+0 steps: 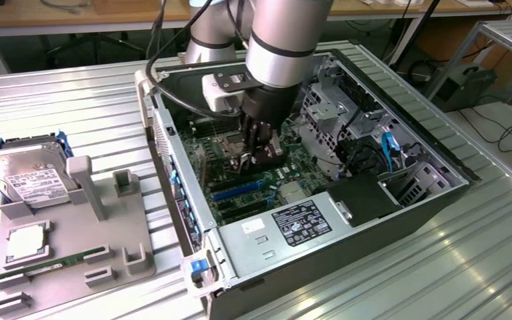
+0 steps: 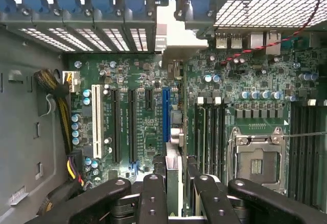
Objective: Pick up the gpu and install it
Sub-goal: 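Insert the gpu into the slot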
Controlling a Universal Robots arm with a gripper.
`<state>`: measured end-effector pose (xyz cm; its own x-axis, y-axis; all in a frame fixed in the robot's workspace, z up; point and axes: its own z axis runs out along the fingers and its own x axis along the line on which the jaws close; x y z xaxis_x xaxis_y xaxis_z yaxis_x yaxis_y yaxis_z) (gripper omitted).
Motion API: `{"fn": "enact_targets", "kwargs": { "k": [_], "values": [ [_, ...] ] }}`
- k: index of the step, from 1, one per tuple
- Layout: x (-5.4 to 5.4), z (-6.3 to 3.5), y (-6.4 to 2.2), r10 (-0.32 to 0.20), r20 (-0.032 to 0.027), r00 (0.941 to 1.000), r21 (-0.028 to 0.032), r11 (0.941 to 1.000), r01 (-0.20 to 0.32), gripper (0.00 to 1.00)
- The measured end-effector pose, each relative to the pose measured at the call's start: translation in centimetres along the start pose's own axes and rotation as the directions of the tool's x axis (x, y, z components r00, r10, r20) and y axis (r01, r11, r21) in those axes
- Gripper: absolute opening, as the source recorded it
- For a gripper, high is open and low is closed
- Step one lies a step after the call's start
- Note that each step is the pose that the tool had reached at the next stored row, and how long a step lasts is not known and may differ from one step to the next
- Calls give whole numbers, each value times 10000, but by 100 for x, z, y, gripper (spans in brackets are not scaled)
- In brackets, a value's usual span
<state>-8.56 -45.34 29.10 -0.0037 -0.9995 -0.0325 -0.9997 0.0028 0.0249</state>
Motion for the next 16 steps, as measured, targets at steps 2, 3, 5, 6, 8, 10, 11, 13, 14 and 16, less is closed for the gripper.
{"fn": "enact_targets", "kwargs": {
  "k": [2, 3, 5, 6, 8, 10, 11, 13, 14, 16],
  "values": [
    [3, 88, 140, 6, -239, 9997, 0, 10000, -6, 26],
    [5, 148, 187, 7, -286, 9996, 1, 10000, -7, 26],
    [6, 187, 195, 7, -286, 9996, 1, 10000, -7, 26],
    [8, 224, 216, 7, -286, 9996, 1, 10000, -7, 26],
    [9, 258, 219, 7, -286, 9996, 0, 10000, -7, 26],
    [9, 271, 219, 7, -286, 9996, 1, 10000, -7, 26],
    [10, 286, 218, 7, -286, 9996, 0, 10000, -7, 26],
    [10, 299, 218, 7, -286, 9996, 1, 10000, -7, 26],
    [10, 306, 218, 7, -285, 9996, 1, 10000, -7, 26],
    [11, 314, 218, 7, -288, 9996, -1, 10000, -7, 26]
  ]
}}
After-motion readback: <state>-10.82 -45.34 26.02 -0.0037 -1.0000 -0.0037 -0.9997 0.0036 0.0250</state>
